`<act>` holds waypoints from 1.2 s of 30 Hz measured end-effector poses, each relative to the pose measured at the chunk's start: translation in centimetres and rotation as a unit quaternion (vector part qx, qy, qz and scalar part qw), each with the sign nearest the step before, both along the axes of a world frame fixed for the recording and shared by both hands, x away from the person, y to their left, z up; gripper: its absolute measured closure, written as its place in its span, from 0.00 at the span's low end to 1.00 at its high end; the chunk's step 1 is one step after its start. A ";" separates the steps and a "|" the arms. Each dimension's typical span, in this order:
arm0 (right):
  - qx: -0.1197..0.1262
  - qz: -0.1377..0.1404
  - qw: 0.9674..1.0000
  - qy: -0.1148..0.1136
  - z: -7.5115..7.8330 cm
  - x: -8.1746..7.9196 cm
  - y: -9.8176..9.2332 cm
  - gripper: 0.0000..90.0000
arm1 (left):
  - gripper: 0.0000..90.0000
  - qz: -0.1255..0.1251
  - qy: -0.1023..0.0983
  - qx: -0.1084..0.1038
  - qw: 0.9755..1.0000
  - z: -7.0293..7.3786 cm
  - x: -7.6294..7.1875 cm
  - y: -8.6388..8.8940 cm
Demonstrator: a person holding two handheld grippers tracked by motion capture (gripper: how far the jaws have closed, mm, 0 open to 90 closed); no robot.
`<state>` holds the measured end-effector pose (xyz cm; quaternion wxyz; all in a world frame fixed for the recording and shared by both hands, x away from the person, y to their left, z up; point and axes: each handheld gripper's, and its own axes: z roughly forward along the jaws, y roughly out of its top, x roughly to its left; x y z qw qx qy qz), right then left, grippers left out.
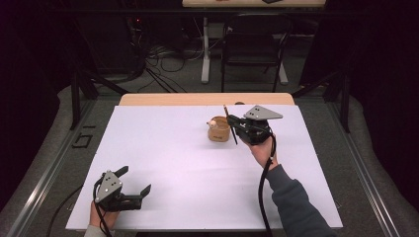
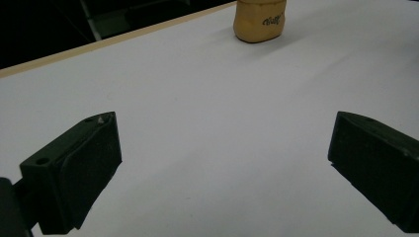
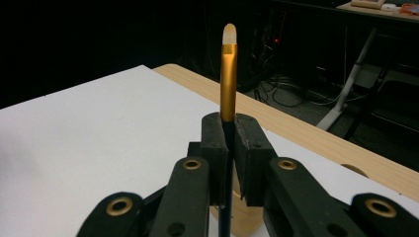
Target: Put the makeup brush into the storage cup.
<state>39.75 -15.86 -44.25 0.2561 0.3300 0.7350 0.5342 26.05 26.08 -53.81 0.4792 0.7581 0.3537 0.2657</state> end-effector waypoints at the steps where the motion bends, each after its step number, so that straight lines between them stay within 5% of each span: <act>1: -0.001 0.000 1.000 -0.001 0.0 0.0 0.0 0.93 | 0.00 0.000 0.000 -0.001 1.000 0.0 0.0 0.0; 18: -0.002 -0.006 1.000 -0.015 1.0 0.6 1.1 0.93 | 0.00 0.002 0.004 -0.009 1.000 -0.1 0.1 0.0; 36: 0.004 -0.028 0.999 -0.015 1.7 3.1 1.3 0.93 | 0.00 -0.003 0.002 -0.010 1.000 0.0 0.0 -0.1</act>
